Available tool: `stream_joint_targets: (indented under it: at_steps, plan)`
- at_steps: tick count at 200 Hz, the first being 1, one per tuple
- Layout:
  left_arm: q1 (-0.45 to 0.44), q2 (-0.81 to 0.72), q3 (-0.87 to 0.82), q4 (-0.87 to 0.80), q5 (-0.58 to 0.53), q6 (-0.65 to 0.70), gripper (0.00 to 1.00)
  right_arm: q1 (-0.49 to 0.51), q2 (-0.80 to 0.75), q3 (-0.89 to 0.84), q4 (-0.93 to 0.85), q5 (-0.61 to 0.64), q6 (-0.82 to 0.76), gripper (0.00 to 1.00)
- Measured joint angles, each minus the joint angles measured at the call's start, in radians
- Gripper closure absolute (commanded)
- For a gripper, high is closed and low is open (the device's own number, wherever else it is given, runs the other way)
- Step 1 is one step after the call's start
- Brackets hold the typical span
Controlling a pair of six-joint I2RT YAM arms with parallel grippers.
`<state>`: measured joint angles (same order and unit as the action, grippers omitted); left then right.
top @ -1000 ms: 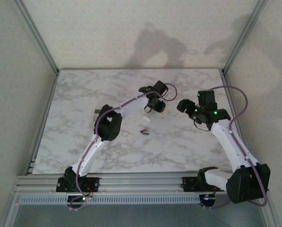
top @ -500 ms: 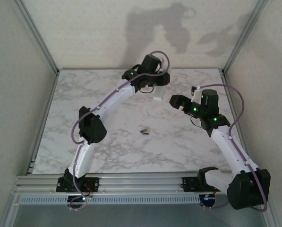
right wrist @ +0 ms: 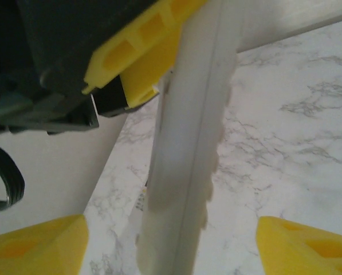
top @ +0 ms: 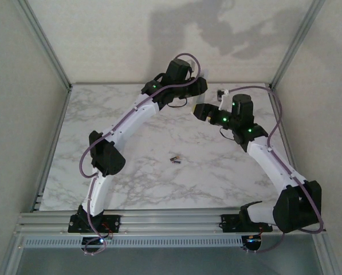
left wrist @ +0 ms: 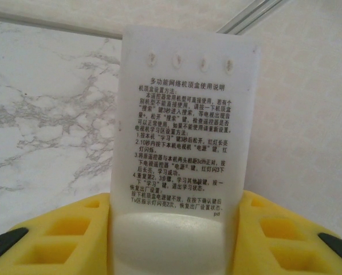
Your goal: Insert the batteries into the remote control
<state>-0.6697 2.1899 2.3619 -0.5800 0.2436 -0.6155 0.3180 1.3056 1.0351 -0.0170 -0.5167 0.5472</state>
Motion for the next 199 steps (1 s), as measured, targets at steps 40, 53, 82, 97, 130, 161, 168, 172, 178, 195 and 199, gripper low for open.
stream_joint_targets:
  at_steps: [40,53,82,97,130,161,168,172,178,195,199]
  plan:
    - [0.000,0.000,0.000,0.000,0.000,-0.010,0.75,0.002,0.064,0.040,0.006,0.019,0.003,0.49]
    - [0.000,0.000,0.000,0.003,0.000,-0.010,0.75,0.002,0.077,0.052,0.006,0.021,0.011,0.57]
    - [0.000,0.000,0.000,0.004,0.000,-0.011,0.75,0.011,0.087,0.074,0.005,0.019,0.023,0.70]
    - [0.002,0.000,0.000,0.012,0.000,-0.014,0.74,0.009,0.089,0.076,0.001,0.026,0.031,0.76]
    - [0.004,0.000,0.000,0.021,0.010,-0.014,0.44,0.006,0.091,0.084,-0.012,0.030,0.028,0.91]
    - [0.004,-0.011,-0.005,0.031,0.011,0.027,0.04,0.008,0.093,0.132,-0.124,0.089,-0.050,0.95]
    - [0.003,-0.027,-0.017,0.033,-0.007,0.043,0.01,0.008,0.097,0.150,-0.165,0.120,-0.080,0.96]
    - [0.002,-0.036,-0.028,0.036,-0.018,0.040,0.01,0.008,0.102,0.163,-0.194,0.142,-0.101,0.96]
    - [0.002,-0.061,-0.052,0.041,-0.043,0.059,0.00,0.008,0.112,0.185,-0.236,0.176,-0.137,0.96]
    - [0.001,-0.165,-0.153,0.048,-0.134,0.106,0.00,0.009,0.164,0.257,-0.352,0.291,-0.232,0.96]
    - [0.001,-0.196,-0.185,0.052,-0.158,0.119,0.00,0.011,0.181,0.279,-0.385,0.321,-0.256,0.96]
